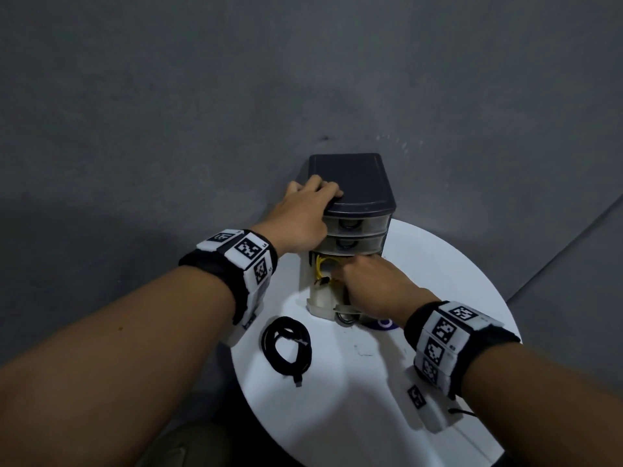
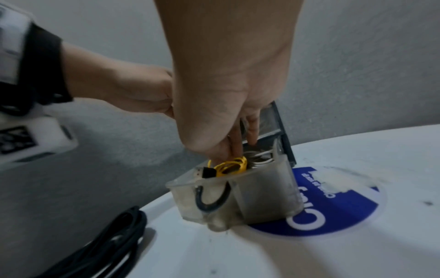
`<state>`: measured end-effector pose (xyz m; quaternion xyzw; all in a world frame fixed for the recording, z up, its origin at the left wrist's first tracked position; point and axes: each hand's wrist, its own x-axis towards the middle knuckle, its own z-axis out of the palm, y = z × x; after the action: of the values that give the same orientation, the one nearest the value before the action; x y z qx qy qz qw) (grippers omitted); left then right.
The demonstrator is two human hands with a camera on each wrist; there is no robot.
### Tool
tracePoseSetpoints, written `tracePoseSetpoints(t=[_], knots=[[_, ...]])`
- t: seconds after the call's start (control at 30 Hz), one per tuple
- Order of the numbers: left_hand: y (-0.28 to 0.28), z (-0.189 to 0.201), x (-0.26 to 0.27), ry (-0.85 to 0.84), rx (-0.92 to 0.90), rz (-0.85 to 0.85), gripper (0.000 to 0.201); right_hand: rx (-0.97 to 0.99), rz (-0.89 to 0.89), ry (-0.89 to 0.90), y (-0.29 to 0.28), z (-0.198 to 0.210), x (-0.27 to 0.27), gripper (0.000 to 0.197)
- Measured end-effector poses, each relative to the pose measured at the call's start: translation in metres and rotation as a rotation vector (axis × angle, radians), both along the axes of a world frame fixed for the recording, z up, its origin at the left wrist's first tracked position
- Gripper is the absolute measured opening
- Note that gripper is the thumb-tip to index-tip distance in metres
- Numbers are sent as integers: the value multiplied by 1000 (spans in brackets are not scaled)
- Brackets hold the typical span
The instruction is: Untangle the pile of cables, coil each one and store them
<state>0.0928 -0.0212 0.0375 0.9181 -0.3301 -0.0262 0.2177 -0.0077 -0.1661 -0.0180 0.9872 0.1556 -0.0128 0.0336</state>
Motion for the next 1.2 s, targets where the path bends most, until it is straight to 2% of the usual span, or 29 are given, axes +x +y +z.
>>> tracePoseSetpoints(t=[0.2,0.3,0.37,0.5,0.6,0.67,0.77,0.87,0.93,1.0,1.1,1.2], knots=[[1,-1,1,-26,20,-5,71,140,113,-62,20,6,-13,14],[0,-2,-1,-41,62,-18,75,178,210,23,37,8,-21,22],[2,0,-2,-26,115,-33,81,127,266,122,49,5,-28,29],[14,-1,-7,36,190,-94,92,24,322,164,65,-16,-44,26],[26,-9,-14,6,120,-106,100,49,312,130,66,-23,-48,22],[32,-14,-20,20,43,-82,101,134,267,184,61,-17,-47,21],[39,-21,-23,92,-72,-42,92,315,211,275,45,1,-49,25],[42,-25,-25,114,-136,-15,73,424,166,233,20,24,-51,22],[40,-26,-29,125,-196,14,54,451,96,192,1,39,-51,21],[35,-24,-35,134,-216,41,43,415,10,144,-17,47,-49,22],[27,-27,-42,178,-117,51,29,343,-78,52,-34,43,-45,25],[23,-36,-41,166,128,10,14,310,-92,-6,-36,33,-40,24]])
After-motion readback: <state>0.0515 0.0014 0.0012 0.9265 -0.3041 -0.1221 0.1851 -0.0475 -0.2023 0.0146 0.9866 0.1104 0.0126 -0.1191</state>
